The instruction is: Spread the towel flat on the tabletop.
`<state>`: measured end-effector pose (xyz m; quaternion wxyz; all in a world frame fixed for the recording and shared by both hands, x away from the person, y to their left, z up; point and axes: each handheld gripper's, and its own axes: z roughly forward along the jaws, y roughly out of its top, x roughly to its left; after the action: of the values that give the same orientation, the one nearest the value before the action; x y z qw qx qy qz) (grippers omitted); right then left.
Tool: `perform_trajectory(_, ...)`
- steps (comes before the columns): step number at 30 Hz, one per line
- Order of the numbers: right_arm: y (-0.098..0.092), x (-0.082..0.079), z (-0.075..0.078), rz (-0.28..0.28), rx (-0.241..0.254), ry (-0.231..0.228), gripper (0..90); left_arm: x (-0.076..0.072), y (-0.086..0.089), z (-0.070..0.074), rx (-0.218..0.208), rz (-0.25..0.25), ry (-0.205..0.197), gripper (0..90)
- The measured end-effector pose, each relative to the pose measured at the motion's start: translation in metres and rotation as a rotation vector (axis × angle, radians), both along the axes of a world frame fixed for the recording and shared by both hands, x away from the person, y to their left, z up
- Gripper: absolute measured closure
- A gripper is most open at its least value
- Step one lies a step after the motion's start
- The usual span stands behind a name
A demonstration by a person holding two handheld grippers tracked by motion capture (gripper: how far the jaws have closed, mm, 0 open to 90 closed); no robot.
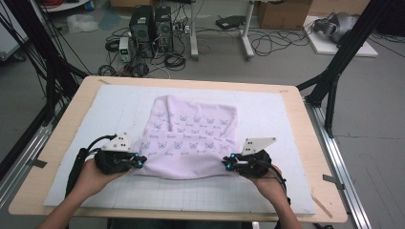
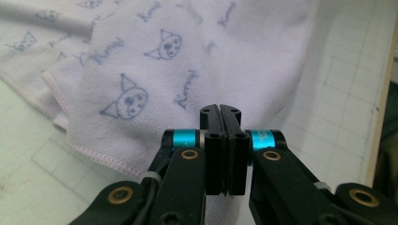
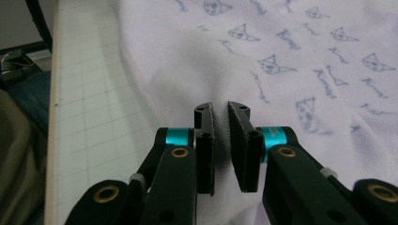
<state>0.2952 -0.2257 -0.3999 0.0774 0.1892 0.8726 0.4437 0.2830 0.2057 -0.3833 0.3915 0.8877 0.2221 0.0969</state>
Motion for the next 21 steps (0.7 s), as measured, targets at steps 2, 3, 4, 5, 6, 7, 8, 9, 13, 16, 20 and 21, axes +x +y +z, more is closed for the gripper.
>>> perform_trajectory(2,-0.001,-0.005,-0.001,0.005,-0.004,0.007,81.0,-0.007,0.004,0.000,0.002,-0.001,0.001,88.3)
perform_trajectory(3,-0.001,-0.007,-0.002,0.008,-0.007,0.010,81.1,-0.011,0.006,0.000,-0.003,0.001,0.004,88.2)
perform_trajectory(4,-0.001,-0.010,-0.003,0.010,-0.008,0.016,81.2,-0.014,0.008,0.000,-0.002,-0.002,0.004,88.3)
perform_trajectory(5,-0.001,-0.014,-0.003,0.014,-0.011,0.019,81.2,-0.018,0.010,-0.001,-0.008,0.000,0.007,88.3)
perform_trajectory(6,-0.001,-0.017,-0.003,0.019,-0.006,0.021,81.5,-0.022,0.011,-0.001,-0.007,-0.005,0.005,88.3)
perform_trajectory(7,-0.001,-0.021,-0.002,0.029,-0.002,0.017,82.1,-0.026,0.013,-0.001,-0.010,-0.009,0.005,88.3)
perform_trajectory(8,0.000,-0.026,-0.001,0.038,0.000,0.016,82.1,-0.030,0.014,-0.001,-0.011,-0.014,0.005,88.3)
perform_trajectory(9,0.000,-0.031,0.001,0.048,0.005,0.014,82.2,-0.033,0.016,-0.001,-0.023,-0.021,0.012,88.2)
perform_trajectory(13,-0.001,-0.048,0.004,0.087,0.023,0.008,79.4,-0.040,0.021,-0.006,-0.039,-0.061,0.026,86.6)
perform_trajectory(16,-0.007,-0.050,0.003,0.070,0.037,0.002,69.0,-0.034,0.021,-0.014,-0.048,-0.044,0.034,68.8)
perform_trajectory(20,-0.008,-0.031,-0.004,0.015,0.014,-0.007,57.9,-0.014,0.013,-0.029,-0.022,-0.021,0.050,60.4)
perform_trajectory(21,-0.006,-0.026,-0.008,0.000,0.002,0.009,56.2,-0.011,0.011,-0.032,-0.016,-0.020,0.055,59.7)
